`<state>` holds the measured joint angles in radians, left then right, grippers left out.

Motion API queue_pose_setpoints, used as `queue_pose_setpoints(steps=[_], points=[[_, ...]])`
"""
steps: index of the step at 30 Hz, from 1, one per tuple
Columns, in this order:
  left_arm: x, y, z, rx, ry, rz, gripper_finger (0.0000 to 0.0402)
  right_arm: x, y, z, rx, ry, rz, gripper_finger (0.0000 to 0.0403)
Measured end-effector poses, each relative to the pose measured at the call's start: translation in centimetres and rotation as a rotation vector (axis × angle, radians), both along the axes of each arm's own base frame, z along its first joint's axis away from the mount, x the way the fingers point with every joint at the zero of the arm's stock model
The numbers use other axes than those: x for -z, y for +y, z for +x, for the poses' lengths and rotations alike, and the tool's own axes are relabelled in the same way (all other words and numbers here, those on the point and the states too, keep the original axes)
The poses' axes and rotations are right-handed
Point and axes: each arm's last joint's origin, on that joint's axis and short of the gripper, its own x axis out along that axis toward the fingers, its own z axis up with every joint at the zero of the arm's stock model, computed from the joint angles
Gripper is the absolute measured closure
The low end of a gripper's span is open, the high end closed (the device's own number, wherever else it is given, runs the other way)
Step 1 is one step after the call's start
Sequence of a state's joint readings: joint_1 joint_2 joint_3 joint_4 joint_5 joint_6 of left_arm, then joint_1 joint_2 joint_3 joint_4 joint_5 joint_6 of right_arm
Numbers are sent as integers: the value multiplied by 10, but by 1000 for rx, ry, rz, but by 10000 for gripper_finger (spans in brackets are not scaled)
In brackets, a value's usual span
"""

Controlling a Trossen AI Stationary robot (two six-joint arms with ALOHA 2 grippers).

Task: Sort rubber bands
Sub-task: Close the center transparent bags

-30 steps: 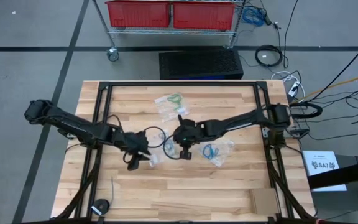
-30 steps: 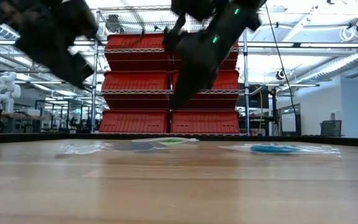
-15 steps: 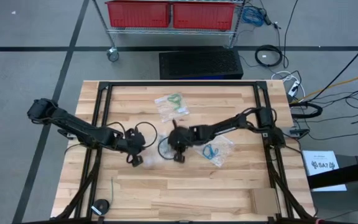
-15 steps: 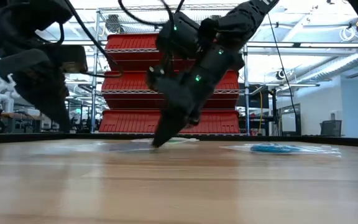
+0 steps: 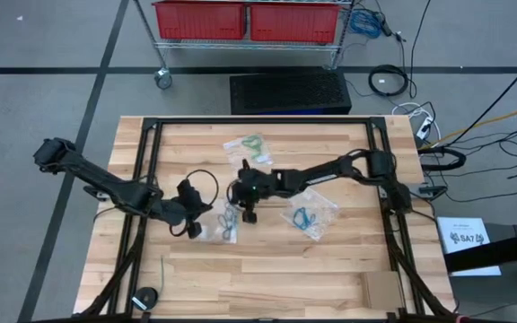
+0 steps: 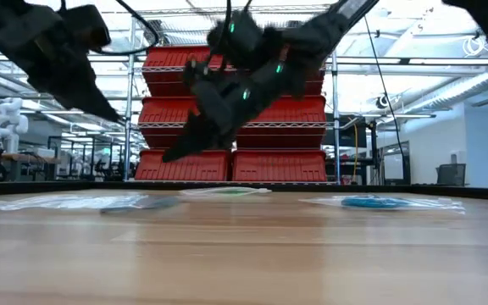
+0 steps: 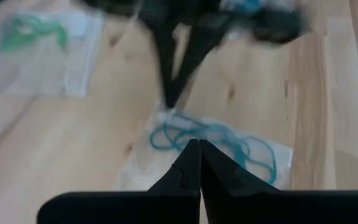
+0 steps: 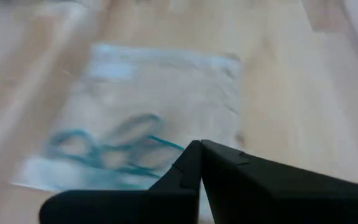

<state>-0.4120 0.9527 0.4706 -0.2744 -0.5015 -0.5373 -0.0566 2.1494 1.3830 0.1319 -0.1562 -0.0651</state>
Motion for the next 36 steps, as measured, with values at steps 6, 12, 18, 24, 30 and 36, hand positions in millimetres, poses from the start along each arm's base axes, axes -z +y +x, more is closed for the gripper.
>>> queue_pose_setpoints(steps=[6, 12, 18, 24, 30, 36], points=[[-6, -2, -4, -31, -53, 40, 400, 23, -11, 28, -53, 28, -75, 403], [-7, -1, -5, -60, -68, 54, 400, 24, -17, 49, 12, 252, -103, 403], [-8, -3, -6, -94, -92, 97, 400, 15, -21, 28, 370, 510, 49, 403], [-8, -6, -9, -130, -123, 123, 400, 20, -3, 11, 594, 662, 118, 403], [0, -12, -19, -111, -203, 74, 401, 6, 28, 6, 573, 661, 85, 403], [7, -15, -32, -92, -338, 0, 401, -17, 38, -14, 531, 734, 10, 403]])
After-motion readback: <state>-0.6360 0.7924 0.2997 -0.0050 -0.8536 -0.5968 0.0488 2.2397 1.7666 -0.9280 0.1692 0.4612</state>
